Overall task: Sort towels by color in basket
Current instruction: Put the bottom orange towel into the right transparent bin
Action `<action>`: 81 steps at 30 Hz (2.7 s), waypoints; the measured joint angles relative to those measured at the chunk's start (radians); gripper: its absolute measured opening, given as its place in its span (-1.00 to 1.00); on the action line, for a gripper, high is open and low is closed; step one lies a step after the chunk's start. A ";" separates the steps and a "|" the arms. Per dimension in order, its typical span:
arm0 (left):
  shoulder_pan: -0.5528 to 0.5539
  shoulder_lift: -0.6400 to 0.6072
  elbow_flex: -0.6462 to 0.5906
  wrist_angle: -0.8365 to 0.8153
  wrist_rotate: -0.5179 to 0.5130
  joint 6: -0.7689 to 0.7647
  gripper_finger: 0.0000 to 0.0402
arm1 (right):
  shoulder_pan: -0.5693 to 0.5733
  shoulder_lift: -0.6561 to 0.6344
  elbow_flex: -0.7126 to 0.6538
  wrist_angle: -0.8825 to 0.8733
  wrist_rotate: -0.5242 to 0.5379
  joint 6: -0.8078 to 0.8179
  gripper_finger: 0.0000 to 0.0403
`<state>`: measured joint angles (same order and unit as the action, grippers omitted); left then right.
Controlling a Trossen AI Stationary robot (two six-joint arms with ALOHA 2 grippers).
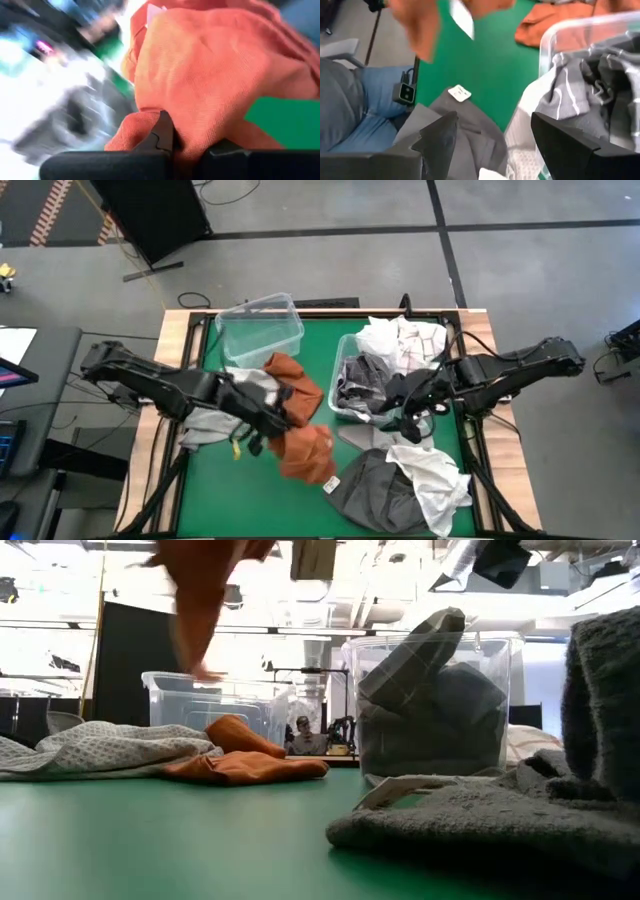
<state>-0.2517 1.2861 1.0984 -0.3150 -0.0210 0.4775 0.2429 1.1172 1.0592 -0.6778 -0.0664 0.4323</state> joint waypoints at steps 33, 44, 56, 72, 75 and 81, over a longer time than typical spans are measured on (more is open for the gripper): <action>0.560 0.482 0.086 1.109 0.407 -0.268 -0.92 | 0.485 0.001 0.000 -0.187 0.475 0.592 0.47; 0.559 0.670 0.401 0.445 0.402 -0.121 -0.91 | 0.530 0.002 0.000 -0.187 0.544 0.614 0.47; 0.527 0.890 0.749 -0.137 0.316 0.028 -0.91 | 0.530 0.063 0.000 -0.194 0.547 0.607 0.47; 0.455 1.007 0.919 -0.328 0.064 0.195 -0.55 | 0.549 0.082 0.000 -0.178 0.540 0.640 0.47; 0.445 0.990 0.919 -0.331 0.023 0.196 -0.29 | 0.558 0.082 0.000 -0.175 0.540 0.642 0.47; 0.426 0.920 0.919 -0.356 -0.022 0.222 0.10 | 0.559 0.082 0.000 -0.174 0.540 0.660 0.47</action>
<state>0.1746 2.2064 2.0171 -0.6706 -0.0428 0.6994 0.8021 1.1988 1.0592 -0.8520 0.4740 1.0924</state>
